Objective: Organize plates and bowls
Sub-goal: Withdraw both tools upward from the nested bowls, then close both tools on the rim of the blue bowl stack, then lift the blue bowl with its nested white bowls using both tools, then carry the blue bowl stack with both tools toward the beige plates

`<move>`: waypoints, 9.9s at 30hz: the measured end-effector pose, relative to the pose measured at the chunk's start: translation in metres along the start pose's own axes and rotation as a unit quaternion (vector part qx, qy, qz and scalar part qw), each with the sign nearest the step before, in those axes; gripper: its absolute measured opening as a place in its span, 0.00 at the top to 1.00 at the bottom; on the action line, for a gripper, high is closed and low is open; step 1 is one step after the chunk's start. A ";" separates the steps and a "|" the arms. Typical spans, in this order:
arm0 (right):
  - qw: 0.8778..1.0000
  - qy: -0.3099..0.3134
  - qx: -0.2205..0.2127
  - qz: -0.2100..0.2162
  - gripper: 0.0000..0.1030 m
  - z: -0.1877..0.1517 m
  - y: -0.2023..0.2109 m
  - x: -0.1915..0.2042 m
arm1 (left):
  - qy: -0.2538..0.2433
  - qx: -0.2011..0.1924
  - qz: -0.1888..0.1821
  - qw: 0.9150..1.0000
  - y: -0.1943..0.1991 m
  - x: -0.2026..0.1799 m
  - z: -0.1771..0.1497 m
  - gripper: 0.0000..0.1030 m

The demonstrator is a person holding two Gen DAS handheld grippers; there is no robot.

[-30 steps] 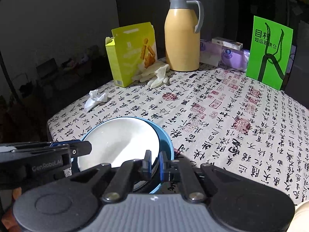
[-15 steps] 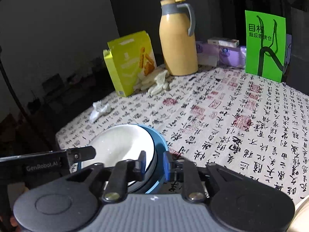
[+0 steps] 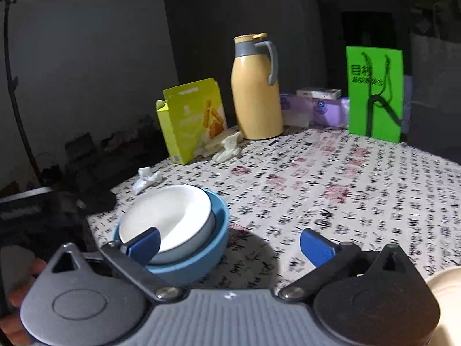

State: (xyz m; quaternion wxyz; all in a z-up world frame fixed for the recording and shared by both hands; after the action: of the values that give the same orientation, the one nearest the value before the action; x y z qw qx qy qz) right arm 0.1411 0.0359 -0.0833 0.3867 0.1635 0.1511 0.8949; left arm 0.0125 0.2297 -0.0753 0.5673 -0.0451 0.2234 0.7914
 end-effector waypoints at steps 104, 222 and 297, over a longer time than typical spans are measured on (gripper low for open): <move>0.986 -0.095 0.140 0.003 0.00 0.038 -0.037 0.026 | 0.027 0.163 -0.105 0.981 -0.058 0.044 0.034 0.00; 0.930 -0.341 0.138 -0.001 0.59 -0.029 -0.073 -0.027 | 0.058 0.249 -0.112 0.960 -0.135 0.011 -0.013 0.46; 0.915 -0.398 0.055 -0.041 0.59 -0.036 0.059 -0.130 | -0.020 0.246 -0.177 0.953 -0.103 -0.155 -0.039 0.47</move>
State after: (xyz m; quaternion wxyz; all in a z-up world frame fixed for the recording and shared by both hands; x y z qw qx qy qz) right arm 0.1722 -0.1045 -0.1149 0.4419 0.5203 0.0402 0.7297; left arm 0.1547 0.1047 -0.0911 0.6957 0.0729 0.3885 0.5998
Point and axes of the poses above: each gripper's, at about its wrist camera, not at the fingertips, and y roughly against the way its jaws point, x to its left, z to its top, the point moved 2 cm from there along -y, roughly the way its jaws point, and after that the axes turned 7 degrees about -x, right-handed, at the moved point
